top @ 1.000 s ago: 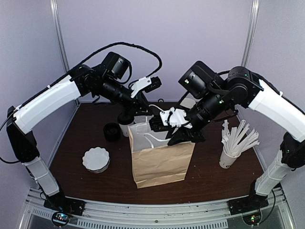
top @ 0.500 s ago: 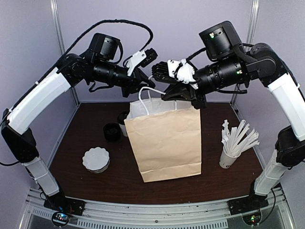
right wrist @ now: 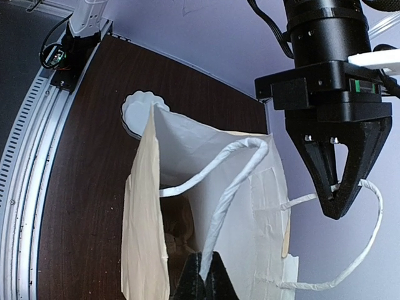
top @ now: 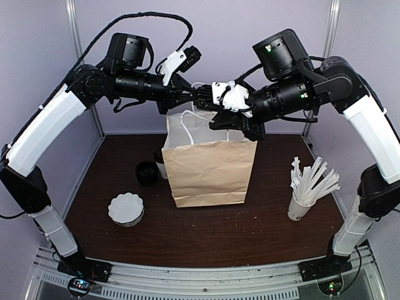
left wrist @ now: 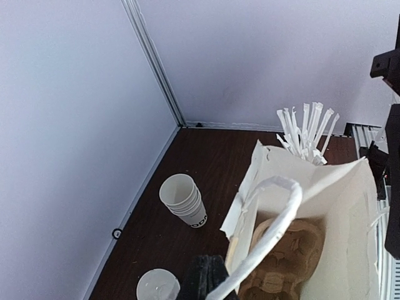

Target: Pack the takeout coffee

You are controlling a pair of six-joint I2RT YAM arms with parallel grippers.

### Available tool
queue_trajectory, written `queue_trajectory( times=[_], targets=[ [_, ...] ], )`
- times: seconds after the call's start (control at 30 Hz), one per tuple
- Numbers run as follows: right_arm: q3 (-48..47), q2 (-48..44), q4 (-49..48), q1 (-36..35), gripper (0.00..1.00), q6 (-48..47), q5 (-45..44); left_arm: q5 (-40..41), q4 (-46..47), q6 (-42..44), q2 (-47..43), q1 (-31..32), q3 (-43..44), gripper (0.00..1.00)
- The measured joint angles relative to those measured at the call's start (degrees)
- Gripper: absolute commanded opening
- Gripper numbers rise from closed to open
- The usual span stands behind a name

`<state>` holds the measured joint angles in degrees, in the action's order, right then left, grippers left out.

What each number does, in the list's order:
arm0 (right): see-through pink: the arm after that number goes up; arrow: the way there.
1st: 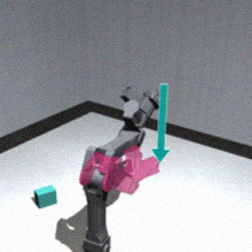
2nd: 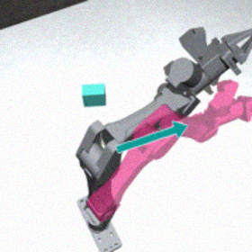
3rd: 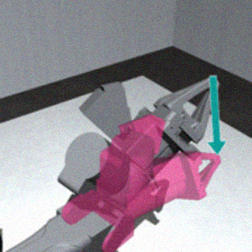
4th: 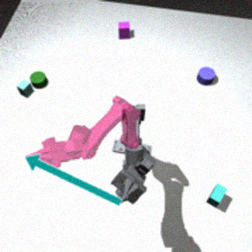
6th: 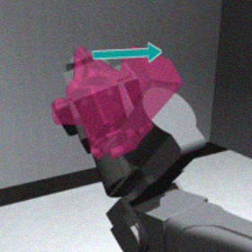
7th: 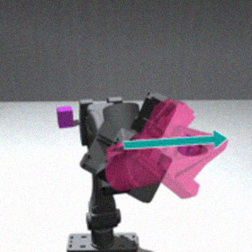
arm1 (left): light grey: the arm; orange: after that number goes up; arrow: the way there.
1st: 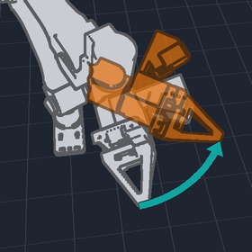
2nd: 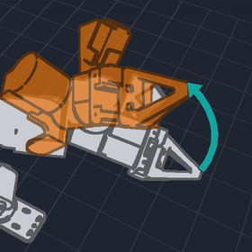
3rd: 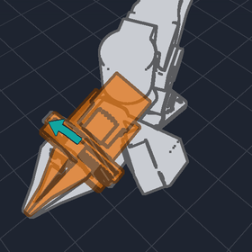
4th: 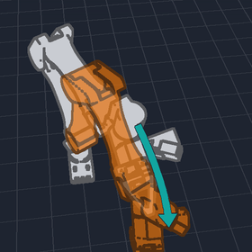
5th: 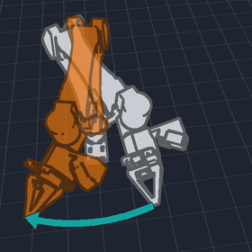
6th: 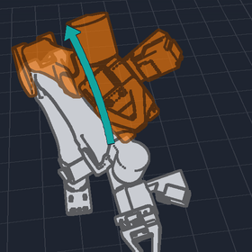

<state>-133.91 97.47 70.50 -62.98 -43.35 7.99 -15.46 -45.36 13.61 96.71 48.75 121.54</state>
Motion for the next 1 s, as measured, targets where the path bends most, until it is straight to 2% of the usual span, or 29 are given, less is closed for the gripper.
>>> queue_trajectory(
  times=[0.6, 0.77, 0.8, 0.87, 0.9, 0.93, 0.97, 1.0],
  targets=[
    [0.0, 0.48, 0.0, 0.0, 0.02, -0.02, -0.83, 2.25, -0.11, 1.09, 0.0, 0.0, -1.77, 0.0],
    [0.02, 0.5, 0.0, 0.0, 0.05, -0.02, -0.83, 2.86, -0.11, 1.07, 0.0, 0.0, -2.64, 0.02],
    [0.02, 0.59, 0.0, 0.0, 0.07, -0.04, -0.83, 3.06, -0.11, 1.07, 0.0, 0.0, -2.8, 0.08],
    [0.04, 0.81, 0.0, 0.0, 0.17, -0.02, -0.98, 3.67, -0.11, 1.09, 0.0, 0.0, -3.13, 0.47],
    [0.09, 0.92, 0.0, 0.0, 0.28, -0.07, -1.2, 4.0, -0.04, 1.31, 0.0, 0.0, -3.3, 0.67],
    [0.24, 1.05, -0.04, 0.0, 0.37, -0.11, -1.42, 4.44, 0.0, 1.22, 0.0, 0.0, -3.54, 0.82],
    [0.48, 1.16, 0.0, 0.04, 0.47, 0.13, -1.7, 4.87, 0.02, 1.2, 0.0, 0.0, -3.74, 0.93],
    [0.81, 1.29, 0.02, 0.26, 0.6, 0.0, -1.9, 5.53, 0.0, 1.18, 0.02, 0.0, -3.96, 0.97]
  ],
)
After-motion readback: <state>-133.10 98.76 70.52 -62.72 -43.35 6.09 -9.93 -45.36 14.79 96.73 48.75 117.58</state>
